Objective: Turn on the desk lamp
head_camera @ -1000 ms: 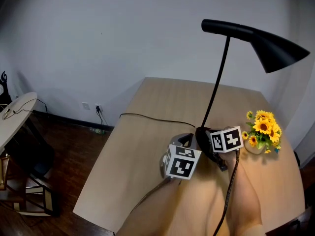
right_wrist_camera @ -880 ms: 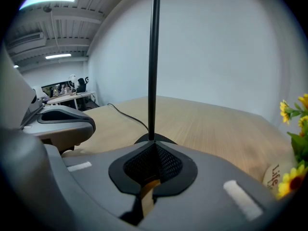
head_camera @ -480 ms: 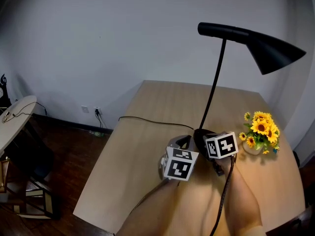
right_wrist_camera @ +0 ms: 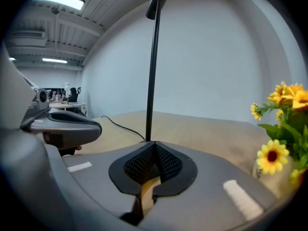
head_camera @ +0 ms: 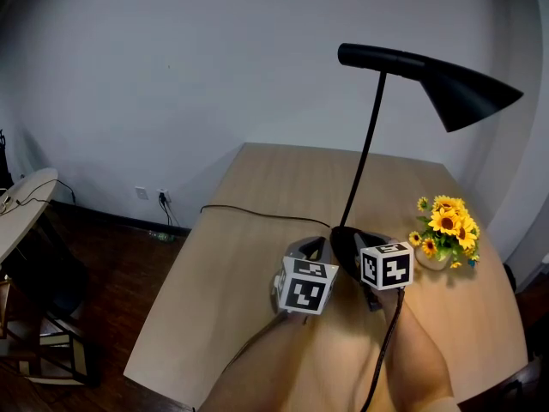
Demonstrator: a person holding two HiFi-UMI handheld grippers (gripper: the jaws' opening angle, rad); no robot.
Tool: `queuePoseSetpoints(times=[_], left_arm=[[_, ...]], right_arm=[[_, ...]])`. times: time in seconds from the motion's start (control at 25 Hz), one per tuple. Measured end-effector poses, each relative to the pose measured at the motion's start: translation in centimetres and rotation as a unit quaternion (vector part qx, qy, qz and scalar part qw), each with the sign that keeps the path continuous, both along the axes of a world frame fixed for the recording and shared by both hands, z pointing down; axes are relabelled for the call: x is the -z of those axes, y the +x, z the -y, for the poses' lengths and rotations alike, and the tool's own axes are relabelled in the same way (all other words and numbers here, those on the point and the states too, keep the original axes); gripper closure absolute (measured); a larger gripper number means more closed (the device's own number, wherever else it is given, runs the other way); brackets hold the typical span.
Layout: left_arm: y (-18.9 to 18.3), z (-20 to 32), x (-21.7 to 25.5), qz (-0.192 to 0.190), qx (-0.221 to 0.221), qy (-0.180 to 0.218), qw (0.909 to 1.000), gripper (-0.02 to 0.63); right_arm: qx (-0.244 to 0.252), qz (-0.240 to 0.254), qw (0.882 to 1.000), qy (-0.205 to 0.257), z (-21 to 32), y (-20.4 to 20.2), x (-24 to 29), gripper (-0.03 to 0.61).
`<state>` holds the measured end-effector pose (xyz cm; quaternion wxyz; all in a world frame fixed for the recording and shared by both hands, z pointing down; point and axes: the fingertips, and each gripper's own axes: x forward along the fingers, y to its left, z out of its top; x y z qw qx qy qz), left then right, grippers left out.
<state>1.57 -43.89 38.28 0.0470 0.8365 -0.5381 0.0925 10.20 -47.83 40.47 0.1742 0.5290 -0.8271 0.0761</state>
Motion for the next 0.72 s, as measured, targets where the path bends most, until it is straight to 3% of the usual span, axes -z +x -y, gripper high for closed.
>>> queuePoseSetpoints(times=[0.12,0.28,0.72], left_arm=[[-0.2,0.1,-0.3,-0.005,0.002,-0.006,1.0,0.617],[-0.2,0.0,0.2,0.002,0.004,0.004,1.0,0.617],[0.5,-3.1,0.0,0.01,0.001,0.012,0.9999,0.618]], right_arm=[[-0.016,-0.007,0.999,0.033,-0.3,0.3,0.9,0.58],[-0.021,-0.063,0.994,0.085,-1.1,-0.6,2.0,0.58],[-0.025,-0.059,0.994,0.085,-7.0,-0.3,1.9,0.58]])
